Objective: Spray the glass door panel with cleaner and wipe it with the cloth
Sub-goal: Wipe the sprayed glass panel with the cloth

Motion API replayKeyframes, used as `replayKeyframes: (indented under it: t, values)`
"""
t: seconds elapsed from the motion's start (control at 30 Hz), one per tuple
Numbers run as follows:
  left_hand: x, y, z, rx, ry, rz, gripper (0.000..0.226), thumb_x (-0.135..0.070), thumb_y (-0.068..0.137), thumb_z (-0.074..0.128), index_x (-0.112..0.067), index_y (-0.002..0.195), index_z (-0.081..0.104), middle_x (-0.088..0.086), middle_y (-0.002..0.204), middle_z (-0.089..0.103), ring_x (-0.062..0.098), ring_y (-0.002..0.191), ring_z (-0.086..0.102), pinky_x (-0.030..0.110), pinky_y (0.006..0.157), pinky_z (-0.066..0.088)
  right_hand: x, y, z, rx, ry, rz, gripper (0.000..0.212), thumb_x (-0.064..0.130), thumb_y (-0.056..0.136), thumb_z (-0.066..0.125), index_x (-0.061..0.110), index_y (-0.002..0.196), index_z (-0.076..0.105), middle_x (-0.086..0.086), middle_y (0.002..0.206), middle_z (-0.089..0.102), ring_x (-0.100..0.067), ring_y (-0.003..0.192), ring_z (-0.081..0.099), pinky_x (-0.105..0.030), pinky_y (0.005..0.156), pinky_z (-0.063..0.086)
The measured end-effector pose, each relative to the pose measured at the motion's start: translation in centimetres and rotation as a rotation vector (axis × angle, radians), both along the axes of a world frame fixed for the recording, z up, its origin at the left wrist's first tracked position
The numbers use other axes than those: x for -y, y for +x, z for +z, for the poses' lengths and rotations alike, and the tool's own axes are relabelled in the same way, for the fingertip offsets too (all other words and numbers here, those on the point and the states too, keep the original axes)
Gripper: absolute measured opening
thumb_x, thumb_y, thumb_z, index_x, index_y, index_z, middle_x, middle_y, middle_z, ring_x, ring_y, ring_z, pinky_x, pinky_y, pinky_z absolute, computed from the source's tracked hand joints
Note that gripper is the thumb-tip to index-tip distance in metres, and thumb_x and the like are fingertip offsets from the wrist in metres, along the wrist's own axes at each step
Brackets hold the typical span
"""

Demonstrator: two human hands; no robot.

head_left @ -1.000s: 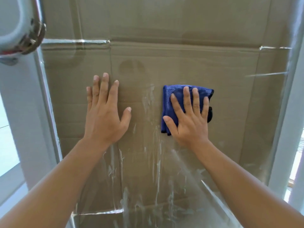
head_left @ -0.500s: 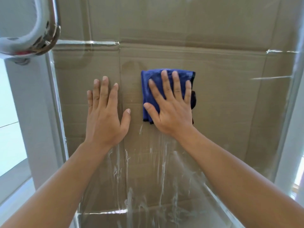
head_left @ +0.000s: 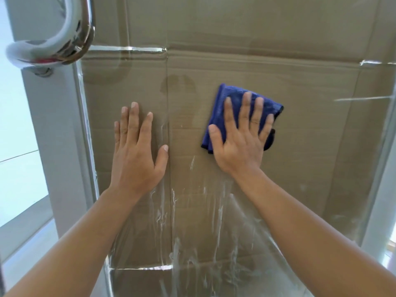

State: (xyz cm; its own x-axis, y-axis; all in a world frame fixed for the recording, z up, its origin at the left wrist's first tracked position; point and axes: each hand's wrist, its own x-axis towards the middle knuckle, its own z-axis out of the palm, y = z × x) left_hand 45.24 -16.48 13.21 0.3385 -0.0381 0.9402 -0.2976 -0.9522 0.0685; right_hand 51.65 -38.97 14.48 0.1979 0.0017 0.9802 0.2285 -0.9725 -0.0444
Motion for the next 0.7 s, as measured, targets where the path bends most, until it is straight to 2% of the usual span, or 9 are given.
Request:
replayKeyframes:
  t: [0.07,0.13,0.2,0.27,0.33,0.43,0.53,0.6,0.7]
  values:
    - [0.0,0.1,-0.2,0.011,-0.009,-0.005,0.074,-0.034,0.091,0.052,-0.004,0.153,0.026,0.017,0.165,0.004,0.03,0.153,-0.004,0.044,0.124,-0.002,-1.6,-0.3,-1.3,0.033,-0.209,0.039,0.067,0.063,0.102,0.029,0.028,0.159,0.025,-0.011,0.167,0.01,-0.038,0.155,0.01,-0.064,0.122,0.004]
    - [-0.1,0.1,-0.3,0.008,-0.003,-0.002,0.074,-0.034,0.091,0.052,-0.004,0.153,0.026,0.017,0.165,0.006,0.03,0.153,-0.003,0.043,0.124,-0.003,-1.8,-0.5,-3.3,0.041,-0.385,0.079,0.067,0.064,0.102,0.033,0.03,0.159,0.025,-0.01,0.168,0.013,-0.035,0.156,0.011,-0.064,0.122,0.009]
    - [-0.3,0.0,-0.3,0.011,0.002,-0.008,0.073,-0.033,0.091,0.053,-0.005,0.153,0.027,0.016,0.165,0.007,0.029,0.153,-0.003,0.04,0.124,-0.004,-0.4,-0.3,-5.2,0.07,-0.444,0.074,0.067,0.064,0.101,0.04,0.03,0.159,0.03,-0.01,0.167,0.02,-0.035,0.155,0.016,-0.064,0.121,0.015]
    - [-0.5,-0.1,-0.3,0.007,0.011,-0.012,0.073,-0.034,0.091,0.052,-0.005,0.153,0.026,0.015,0.165,0.006,0.027,0.153,-0.005,0.039,0.124,-0.005,1.6,0.2,-6.3,0.096,-0.359,0.046,0.067,0.064,0.1,0.043,0.03,0.157,0.034,-0.011,0.165,0.025,-0.035,0.154,0.021,-0.062,0.122,0.015]
    - [-0.5,-0.2,-0.3,-0.007,0.017,-0.011,0.074,-0.035,0.092,0.051,-0.006,0.154,0.025,0.013,0.166,0.004,0.025,0.153,-0.007,0.038,0.123,-0.007,3.2,0.5,-6.0,0.074,-0.168,-0.002,0.067,0.063,0.101,0.04,0.028,0.157,0.032,-0.014,0.165,0.023,-0.036,0.154,0.019,-0.062,0.122,0.011]
    - [-0.3,-0.3,-0.4,-0.023,0.017,-0.001,0.075,-0.037,0.091,0.049,-0.006,0.154,0.024,0.013,0.166,0.001,0.024,0.153,-0.01,0.038,0.123,-0.008,4.3,0.7,-2.8,-0.015,0.154,-0.043,0.071,0.064,0.103,0.025,0.024,0.161,0.022,-0.016,0.168,0.014,-0.037,0.156,0.009,-0.064,0.122,0.006]
    - [-0.2,-0.4,-0.3,-0.036,0.014,0.004,0.075,-0.039,0.091,0.048,-0.007,0.155,0.023,0.012,0.166,-0.001,0.023,0.152,-0.012,0.039,0.123,-0.009,4.3,0.3,2.1,-0.123,0.431,-0.01,0.073,0.064,0.101,0.017,0.027,0.163,0.009,-0.011,0.171,-0.002,-0.032,0.157,-0.007,-0.063,0.122,-0.002]
    - [-0.2,-0.4,-0.3,-0.04,0.018,0.005,0.075,-0.039,0.091,0.048,-0.007,0.155,0.023,0.011,0.166,-0.001,0.023,0.152,-0.012,0.04,0.123,-0.008,3.2,0.1,4.5,-0.158,0.482,-0.007,0.072,0.063,0.101,0.016,0.028,0.163,0.003,-0.009,0.171,-0.008,-0.031,0.156,-0.012,-0.062,0.121,-0.005]
    - [-0.3,-0.2,-0.4,-0.032,0.021,0.002,0.074,-0.038,0.092,0.049,-0.007,0.154,0.024,0.012,0.166,0.001,0.024,0.153,-0.011,0.041,0.123,-0.006,0.3,-0.2,5.0,-0.082,0.277,-0.032,0.072,0.063,0.101,0.018,0.028,0.163,0.012,-0.011,0.171,0.003,-0.035,0.157,-0.002,-0.062,0.122,0.0]
